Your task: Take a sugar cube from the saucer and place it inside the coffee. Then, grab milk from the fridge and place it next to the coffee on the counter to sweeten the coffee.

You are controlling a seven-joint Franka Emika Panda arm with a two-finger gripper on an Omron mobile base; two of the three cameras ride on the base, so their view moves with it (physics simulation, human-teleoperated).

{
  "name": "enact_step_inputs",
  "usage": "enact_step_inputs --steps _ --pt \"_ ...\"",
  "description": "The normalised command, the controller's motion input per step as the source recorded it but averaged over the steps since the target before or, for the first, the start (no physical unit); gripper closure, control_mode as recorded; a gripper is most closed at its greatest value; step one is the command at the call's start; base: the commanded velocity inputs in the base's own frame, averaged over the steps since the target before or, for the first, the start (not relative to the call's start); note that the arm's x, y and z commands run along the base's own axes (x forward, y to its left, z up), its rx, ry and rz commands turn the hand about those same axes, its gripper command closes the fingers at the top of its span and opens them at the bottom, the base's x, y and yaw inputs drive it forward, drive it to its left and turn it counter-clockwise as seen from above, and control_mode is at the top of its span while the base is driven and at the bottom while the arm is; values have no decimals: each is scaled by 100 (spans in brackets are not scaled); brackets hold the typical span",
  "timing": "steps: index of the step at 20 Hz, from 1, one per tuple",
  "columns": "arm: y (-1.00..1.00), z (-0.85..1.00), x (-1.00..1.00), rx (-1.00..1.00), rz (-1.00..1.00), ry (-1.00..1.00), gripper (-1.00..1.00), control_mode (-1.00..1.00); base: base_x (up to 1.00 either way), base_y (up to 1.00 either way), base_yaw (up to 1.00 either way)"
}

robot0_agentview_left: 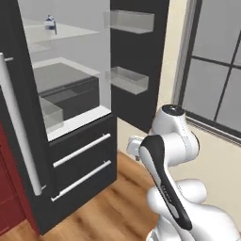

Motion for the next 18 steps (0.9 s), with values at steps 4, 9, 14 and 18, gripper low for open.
enact_step_inputs --steps 4,9,14,18 --pt "0 0 0 0 0 0 -100 100 100 -12 39" --pt "0 0 0 0 0 0 -100 100 74 0 35" --pt "0 0 0 0 0 0 -100 100 42 3 16" --pt "0 0 0 0 0 0 -100 100 91 -10 29"
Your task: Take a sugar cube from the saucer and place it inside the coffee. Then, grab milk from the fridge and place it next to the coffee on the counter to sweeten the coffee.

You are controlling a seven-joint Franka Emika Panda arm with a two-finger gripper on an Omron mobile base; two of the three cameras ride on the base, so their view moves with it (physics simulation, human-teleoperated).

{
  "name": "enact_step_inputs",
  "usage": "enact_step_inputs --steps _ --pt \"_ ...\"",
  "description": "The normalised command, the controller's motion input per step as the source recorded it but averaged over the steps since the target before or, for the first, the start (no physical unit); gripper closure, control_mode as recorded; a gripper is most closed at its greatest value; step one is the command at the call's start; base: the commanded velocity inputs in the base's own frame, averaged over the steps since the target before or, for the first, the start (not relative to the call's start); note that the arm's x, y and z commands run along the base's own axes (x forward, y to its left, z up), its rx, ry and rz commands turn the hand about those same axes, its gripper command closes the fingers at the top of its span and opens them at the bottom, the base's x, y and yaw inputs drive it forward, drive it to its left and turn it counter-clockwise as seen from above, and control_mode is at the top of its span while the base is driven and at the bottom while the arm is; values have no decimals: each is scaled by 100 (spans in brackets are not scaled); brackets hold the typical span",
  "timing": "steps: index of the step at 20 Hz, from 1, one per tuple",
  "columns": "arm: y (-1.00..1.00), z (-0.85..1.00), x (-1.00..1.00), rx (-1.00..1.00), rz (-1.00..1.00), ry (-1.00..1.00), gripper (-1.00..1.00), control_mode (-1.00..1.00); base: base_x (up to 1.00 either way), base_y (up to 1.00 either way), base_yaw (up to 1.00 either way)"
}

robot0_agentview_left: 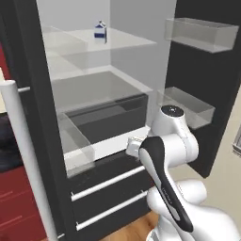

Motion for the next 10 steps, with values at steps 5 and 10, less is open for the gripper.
enact_step_inputs --steps 5,10 --pt "0 0 0 0 0 0 -100 100 76 -30 31" --pt "0 0 0 0 0 0 -100 100 45 -26 27"
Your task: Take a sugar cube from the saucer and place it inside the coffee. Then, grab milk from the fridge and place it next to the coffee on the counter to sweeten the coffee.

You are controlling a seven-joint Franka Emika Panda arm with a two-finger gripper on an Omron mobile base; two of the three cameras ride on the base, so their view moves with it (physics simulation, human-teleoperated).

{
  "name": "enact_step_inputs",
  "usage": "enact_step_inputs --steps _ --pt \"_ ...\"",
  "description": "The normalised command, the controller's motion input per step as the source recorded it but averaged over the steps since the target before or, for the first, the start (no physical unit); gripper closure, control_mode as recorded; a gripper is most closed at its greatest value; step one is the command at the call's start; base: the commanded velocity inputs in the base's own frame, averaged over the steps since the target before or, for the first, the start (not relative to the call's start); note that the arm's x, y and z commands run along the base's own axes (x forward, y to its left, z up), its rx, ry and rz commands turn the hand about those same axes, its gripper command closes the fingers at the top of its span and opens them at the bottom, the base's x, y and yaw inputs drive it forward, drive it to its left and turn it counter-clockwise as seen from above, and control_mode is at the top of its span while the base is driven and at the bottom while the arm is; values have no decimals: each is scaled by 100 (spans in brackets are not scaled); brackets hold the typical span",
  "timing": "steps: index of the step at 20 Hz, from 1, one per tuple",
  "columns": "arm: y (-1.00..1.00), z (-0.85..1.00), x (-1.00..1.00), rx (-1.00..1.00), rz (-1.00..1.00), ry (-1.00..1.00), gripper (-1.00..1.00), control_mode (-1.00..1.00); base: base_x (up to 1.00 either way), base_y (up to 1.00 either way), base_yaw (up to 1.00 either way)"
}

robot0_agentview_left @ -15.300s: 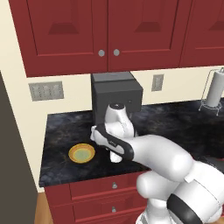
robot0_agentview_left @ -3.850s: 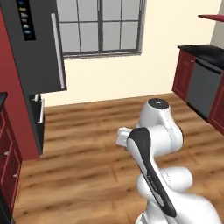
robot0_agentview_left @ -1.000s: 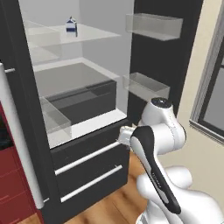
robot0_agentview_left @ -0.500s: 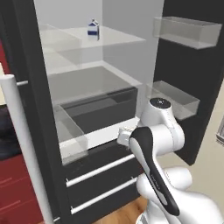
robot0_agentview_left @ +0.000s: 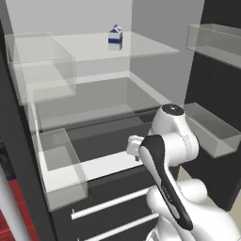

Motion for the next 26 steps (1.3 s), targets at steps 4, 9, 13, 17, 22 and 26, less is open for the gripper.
enact_step_inputs --steps 4,9,13,17,22,26 --pt "0 0 0 0 0 0 -100 100 66 0 18" --pt "0 0 0 0 0 0 -100 100 27 0 13" --pt "0 58 6 0 5 -19 -100 -100 0 -2 2" --pt "0 100 39 -4 3 -30 -100 -100 0 0 0" --pt "0 94 53 -9 6 -33 -100 -100 0 0 0" --pt "0 37 27 -9 0 -48 -100 -100 0 0 0"
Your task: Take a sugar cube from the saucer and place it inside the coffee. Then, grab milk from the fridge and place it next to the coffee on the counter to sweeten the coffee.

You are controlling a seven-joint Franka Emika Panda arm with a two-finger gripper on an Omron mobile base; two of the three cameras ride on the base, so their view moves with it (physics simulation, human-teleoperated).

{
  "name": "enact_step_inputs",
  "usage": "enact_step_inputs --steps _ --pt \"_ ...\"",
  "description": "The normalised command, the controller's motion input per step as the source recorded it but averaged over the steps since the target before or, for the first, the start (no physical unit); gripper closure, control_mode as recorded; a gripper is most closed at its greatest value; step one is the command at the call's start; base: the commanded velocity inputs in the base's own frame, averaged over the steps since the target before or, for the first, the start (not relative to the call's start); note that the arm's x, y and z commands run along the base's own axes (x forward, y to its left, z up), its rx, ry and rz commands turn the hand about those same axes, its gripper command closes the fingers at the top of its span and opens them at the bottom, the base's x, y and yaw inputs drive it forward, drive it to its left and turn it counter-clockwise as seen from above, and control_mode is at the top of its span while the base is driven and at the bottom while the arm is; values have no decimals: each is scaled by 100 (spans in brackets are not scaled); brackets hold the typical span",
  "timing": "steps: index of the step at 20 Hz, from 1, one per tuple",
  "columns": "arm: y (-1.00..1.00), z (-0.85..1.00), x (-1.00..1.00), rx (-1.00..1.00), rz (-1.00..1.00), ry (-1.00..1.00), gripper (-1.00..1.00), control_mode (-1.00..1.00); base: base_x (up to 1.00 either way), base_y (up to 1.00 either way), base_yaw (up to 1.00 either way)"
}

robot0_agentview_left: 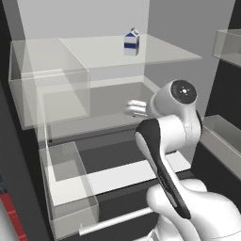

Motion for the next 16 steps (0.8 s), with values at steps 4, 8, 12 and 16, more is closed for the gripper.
enact_step_inputs --steps 4,8,12,16 --pt "0 54 1 -23 0 -45 -100 -100 0 0 0" --pt "-11 92 0 -19 0 -40 -100 -100 0 0 0" --pt "-14 100 0 -15 0 -17 -100 -100 0 0 0" --pt "-13 99 0 -12 0 -7 -100 -100 0 0 0"
